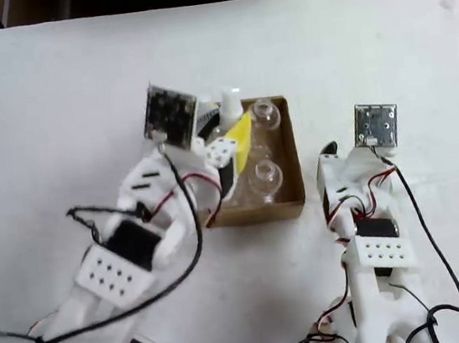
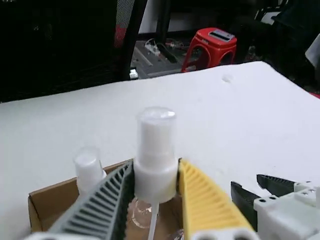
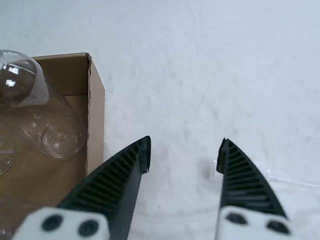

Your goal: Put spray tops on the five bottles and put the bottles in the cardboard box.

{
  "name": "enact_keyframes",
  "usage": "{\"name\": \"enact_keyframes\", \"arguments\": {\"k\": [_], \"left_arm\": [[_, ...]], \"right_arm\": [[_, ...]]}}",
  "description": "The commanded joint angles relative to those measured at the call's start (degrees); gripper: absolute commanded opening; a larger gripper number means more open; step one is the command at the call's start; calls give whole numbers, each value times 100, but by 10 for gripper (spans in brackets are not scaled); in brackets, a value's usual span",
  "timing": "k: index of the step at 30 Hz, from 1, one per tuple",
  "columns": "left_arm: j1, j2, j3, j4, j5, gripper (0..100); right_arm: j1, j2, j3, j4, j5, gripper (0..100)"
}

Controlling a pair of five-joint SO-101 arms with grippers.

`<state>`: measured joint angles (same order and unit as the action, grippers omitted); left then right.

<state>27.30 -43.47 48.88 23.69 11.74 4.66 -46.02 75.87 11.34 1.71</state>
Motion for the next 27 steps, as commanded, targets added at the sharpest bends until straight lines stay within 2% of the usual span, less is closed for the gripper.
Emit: {"name": "enact_keyframes", "arguments": {"k": [1,4,9,12,22,27], "left_arm": [[101,-708,360,-290,-88,21],[48,-813,800,-563,-97,21],[4,-822,1705,-1732,-97,21],[31,-822,2040,-2163,-97,21],[48,-822,2646,-2875,-88,20],[13,-831,2796,-2901,-97,20]], "right_arm": [[-13,13,-26,-101,62,198],[-13,13,-26,-101,62,198],[-13,13,-26,-92,62,198],[-13,13,-26,-92,62,198],[-13,13,-26,-119,62,198],[-13,13,-26,-119,62,198]]}}
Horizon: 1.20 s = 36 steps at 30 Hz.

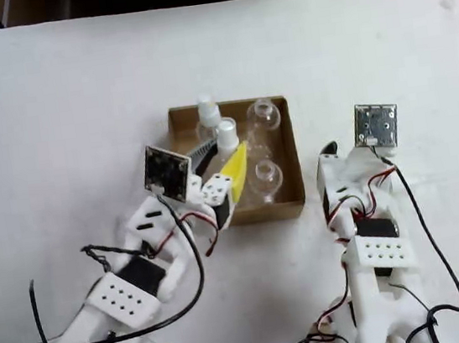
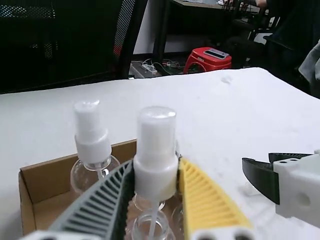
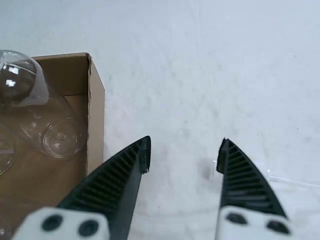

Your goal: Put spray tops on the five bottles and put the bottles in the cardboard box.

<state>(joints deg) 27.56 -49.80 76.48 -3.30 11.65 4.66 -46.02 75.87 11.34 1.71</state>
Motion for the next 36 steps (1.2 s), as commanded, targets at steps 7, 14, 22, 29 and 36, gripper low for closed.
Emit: {"name": "enact_keyframes", "arguments": {"k": [7,14,22,29,36], "left_arm": [[66,-1086,703,-475,-422,20],[92,-1912,1407,-484,-607,23],[92,-1921,1424,-501,-598,24],[84,-1921,1574,-448,-527,243],[40,-1956,1064,123,-211,181]], "right_arm": [[-13,13,-26,-119,62,198],[-13,13,-26,-110,62,198],[-13,13,-26,-92,62,198],[-13,13,-26,-92,62,198],[-13,13,-26,-101,62,198]]}}
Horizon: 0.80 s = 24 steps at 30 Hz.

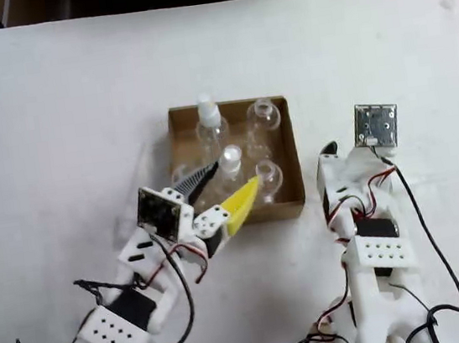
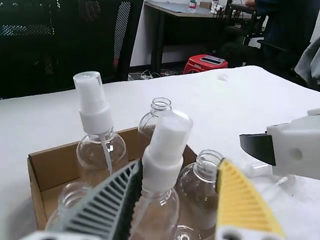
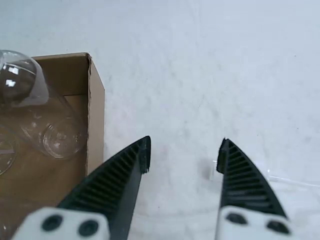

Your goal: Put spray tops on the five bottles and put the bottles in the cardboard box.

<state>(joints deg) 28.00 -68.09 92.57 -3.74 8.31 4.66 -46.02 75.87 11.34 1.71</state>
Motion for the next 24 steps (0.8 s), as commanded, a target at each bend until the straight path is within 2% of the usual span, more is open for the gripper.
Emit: {"name": "enact_keyframes", "arguments": {"k": [1,5,7,11,14,16,19,24], "left_arm": [[-4,-127,-607,185,114,176],[-4,-136,-888,290,141,175],[-4,-233,-1231,747,185,174],[-4,-840,-2268,2400,703,177],[-40,-1297,-3182,3859,712,177],[-330,-1429,-3745,4651,712,177],[-1209,-1253,-4343,5451,712,177],[-2659,-189,-4774,6154,712,177]], "right_arm": [[-13,13,-26,-101,62,198],[-13,13,-26,-101,70,198],[-13,4,-26,-101,70,198],[-13,4,-26,-101,70,198],[-13,-13,-35,-92,70,198],[-13,-22,-35,-84,70,198],[-13,-31,-35,-84,70,198],[-13,-22,-35,-84,70,198]]}}
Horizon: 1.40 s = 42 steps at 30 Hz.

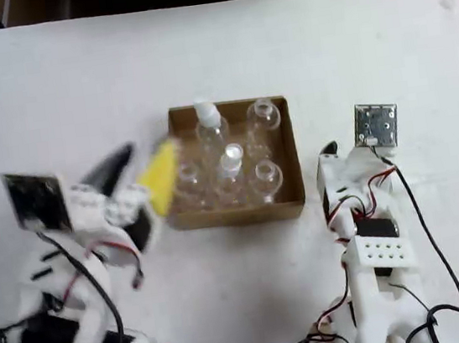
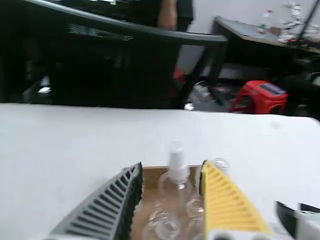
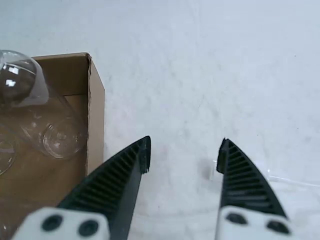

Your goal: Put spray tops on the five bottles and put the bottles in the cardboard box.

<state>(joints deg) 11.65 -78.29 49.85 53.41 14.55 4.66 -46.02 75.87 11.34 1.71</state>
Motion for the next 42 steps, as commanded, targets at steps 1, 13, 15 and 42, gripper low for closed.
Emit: {"name": "enact_keyframes", "arguments": {"k": [1,13,15,42], "left_arm": [[-1209,1121,-554,607,79,177],[-1930,3257,-738,2075,-1055,177],[-2220,3486,-774,1987,-1556,178],[-2185,8312,-2910,1424,-2884,259]], "right_arm": [[-13,-22,-35,-84,70,198],[-13,-4,-35,-84,70,198],[-13,4,-35,-84,70,198],[-4,4,-35,-84,70,198]]}}
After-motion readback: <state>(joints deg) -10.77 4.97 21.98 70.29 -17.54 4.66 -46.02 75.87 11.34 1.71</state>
